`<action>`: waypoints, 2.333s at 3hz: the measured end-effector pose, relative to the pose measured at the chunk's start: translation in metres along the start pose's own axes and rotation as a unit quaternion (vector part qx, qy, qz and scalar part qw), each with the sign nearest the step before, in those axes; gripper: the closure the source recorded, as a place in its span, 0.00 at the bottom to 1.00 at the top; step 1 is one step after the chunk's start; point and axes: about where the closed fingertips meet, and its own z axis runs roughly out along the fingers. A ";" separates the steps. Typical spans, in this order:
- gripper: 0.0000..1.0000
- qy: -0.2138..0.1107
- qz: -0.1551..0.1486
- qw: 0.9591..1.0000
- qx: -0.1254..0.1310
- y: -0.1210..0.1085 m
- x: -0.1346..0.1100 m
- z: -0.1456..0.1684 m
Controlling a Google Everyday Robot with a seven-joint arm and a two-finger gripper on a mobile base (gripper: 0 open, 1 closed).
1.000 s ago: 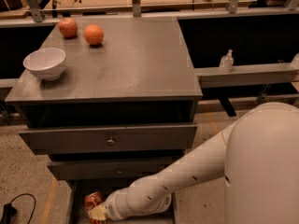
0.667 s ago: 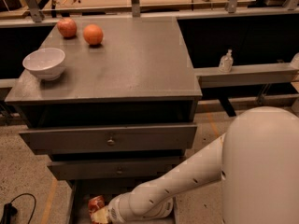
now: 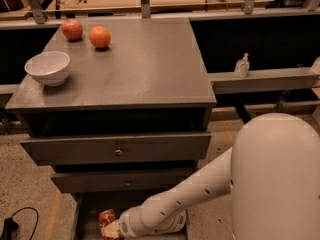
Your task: Place coke can into bottom drawer
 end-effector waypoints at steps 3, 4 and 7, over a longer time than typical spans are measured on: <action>1.00 -0.030 0.134 0.990 0.028 -0.130 0.022 0.028; 0.83 -0.032 0.167 0.984 0.056 -0.163 0.032 0.045; 0.13 -0.049 0.191 0.975 0.105 -0.195 0.031 0.063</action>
Offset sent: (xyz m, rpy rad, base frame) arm 0.0681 -0.0965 -0.1048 0.0404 0.1255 -0.3356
